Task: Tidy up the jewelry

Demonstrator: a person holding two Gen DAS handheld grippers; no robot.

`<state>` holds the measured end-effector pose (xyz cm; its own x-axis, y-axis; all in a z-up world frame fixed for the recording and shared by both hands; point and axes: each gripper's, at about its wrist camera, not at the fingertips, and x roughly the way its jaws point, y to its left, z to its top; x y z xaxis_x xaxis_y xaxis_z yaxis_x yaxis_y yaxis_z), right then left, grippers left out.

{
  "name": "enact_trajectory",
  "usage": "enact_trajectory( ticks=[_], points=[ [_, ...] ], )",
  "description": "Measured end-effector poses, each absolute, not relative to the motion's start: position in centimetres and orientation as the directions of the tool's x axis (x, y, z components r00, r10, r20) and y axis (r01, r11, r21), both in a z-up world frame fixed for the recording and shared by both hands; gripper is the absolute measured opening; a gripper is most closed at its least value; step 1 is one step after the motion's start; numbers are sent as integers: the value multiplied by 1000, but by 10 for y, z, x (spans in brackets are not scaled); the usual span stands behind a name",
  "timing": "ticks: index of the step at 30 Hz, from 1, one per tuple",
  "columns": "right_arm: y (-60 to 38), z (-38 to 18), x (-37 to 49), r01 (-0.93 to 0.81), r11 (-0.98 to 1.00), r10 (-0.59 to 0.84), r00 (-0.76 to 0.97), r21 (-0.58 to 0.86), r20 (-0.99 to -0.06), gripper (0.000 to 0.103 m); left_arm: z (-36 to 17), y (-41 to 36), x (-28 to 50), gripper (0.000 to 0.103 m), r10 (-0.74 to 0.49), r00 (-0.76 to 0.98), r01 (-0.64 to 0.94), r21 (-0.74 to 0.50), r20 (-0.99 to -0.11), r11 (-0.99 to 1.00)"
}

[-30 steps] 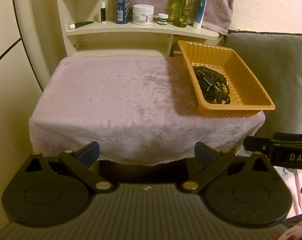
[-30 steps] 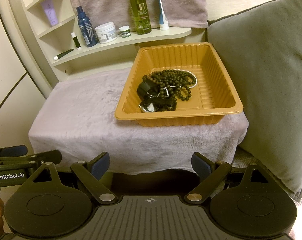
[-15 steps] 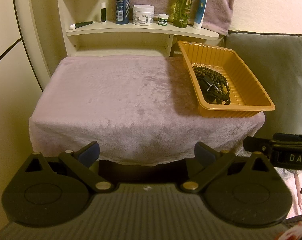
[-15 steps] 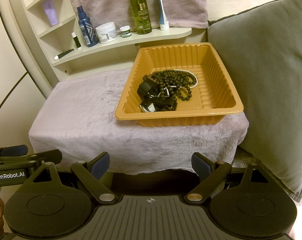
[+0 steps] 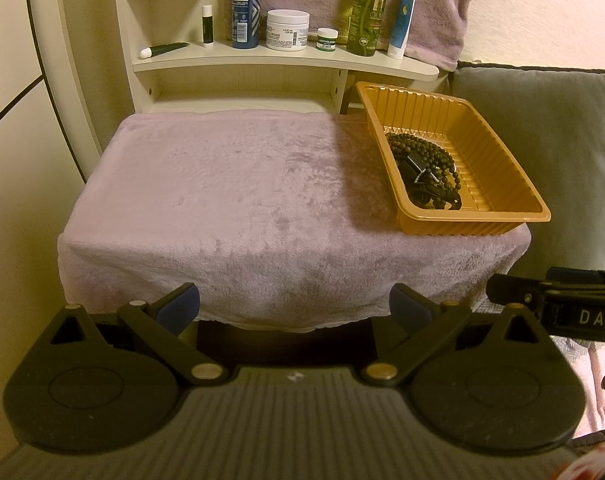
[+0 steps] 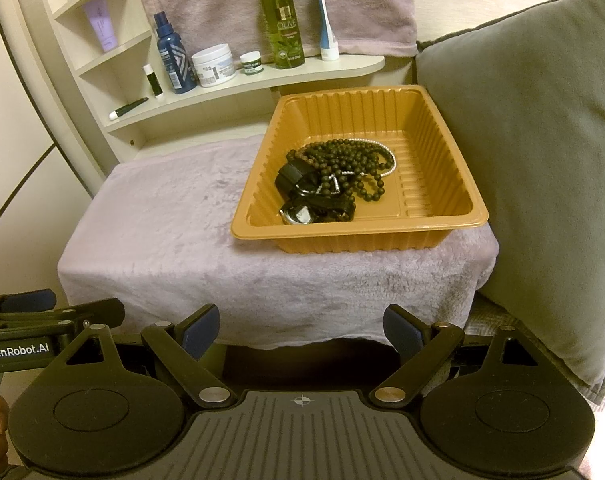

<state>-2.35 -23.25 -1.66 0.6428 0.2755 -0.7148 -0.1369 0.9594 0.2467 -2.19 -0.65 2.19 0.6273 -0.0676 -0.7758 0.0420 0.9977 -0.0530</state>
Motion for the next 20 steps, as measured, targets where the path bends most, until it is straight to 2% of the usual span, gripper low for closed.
enact_trajectory(
  ticks=[20],
  points=[
    [-232, -17, -24, -136, 959, 275, 643, 247, -715, 88, 22, -7, -23, 101, -65, 638, 23, -65, -767, 998]
  ],
)
